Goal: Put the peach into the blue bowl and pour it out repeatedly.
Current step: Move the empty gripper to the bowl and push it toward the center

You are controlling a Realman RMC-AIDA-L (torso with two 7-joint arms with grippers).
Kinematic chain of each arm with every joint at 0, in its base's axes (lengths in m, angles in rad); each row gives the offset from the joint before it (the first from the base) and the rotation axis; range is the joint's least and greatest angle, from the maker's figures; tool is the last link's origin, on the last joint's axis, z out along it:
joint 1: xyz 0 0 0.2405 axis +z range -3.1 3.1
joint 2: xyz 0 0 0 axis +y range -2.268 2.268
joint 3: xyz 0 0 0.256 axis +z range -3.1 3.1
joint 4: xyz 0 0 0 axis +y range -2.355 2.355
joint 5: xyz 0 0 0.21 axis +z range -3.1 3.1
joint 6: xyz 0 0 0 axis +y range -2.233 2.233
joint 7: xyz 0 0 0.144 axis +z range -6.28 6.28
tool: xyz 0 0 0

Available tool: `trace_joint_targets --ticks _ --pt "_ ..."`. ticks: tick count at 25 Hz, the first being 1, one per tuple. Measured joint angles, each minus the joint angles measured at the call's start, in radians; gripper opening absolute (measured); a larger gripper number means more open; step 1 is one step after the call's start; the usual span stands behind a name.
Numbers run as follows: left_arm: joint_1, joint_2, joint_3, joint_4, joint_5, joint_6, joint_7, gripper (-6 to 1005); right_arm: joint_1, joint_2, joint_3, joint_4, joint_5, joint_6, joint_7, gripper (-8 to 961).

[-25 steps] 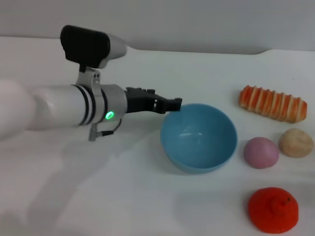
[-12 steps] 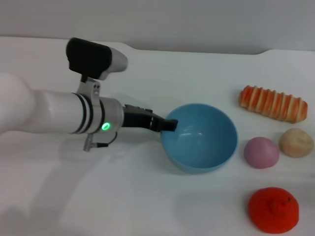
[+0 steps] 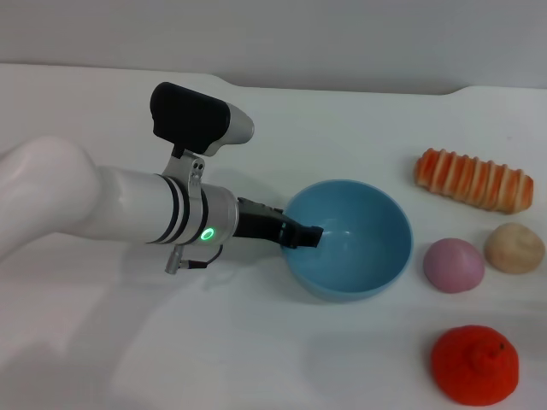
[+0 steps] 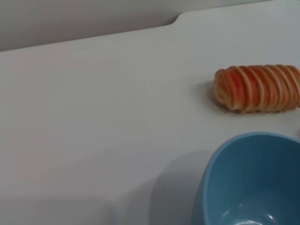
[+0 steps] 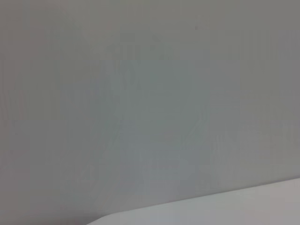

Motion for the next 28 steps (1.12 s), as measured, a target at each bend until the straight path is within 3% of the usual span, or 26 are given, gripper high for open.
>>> trace_joint_targets --ticks 4,10,17,25,28 --pt "-0.006 0.001 0.001 -0.009 -0.004 0.001 0.0 676 0.0 0.0 0.0 -0.001 0.0 0.0 -0.001 683" --pt "-0.01 0.001 0.011 -0.02 -0.005 -0.001 0.0 436 0.001 0.0 0.001 -0.002 -0.001 -0.004 0.005 684" --pt "-0.03 0.001 0.006 -0.02 -0.015 0.022 -0.003 273 0.012 -0.006 0.0 -0.013 -0.046 -0.01 0.105 684" --pt "-0.095 0.01 -0.018 -0.029 -0.005 0.037 -0.026 53 0.036 -0.01 0.0 -0.19 -0.302 -0.006 0.459 682" --pt "-0.154 0.011 -0.14 -0.035 0.092 0.098 -0.047 13 0.061 -0.01 0.0 -0.317 -0.426 -0.009 0.664 682"
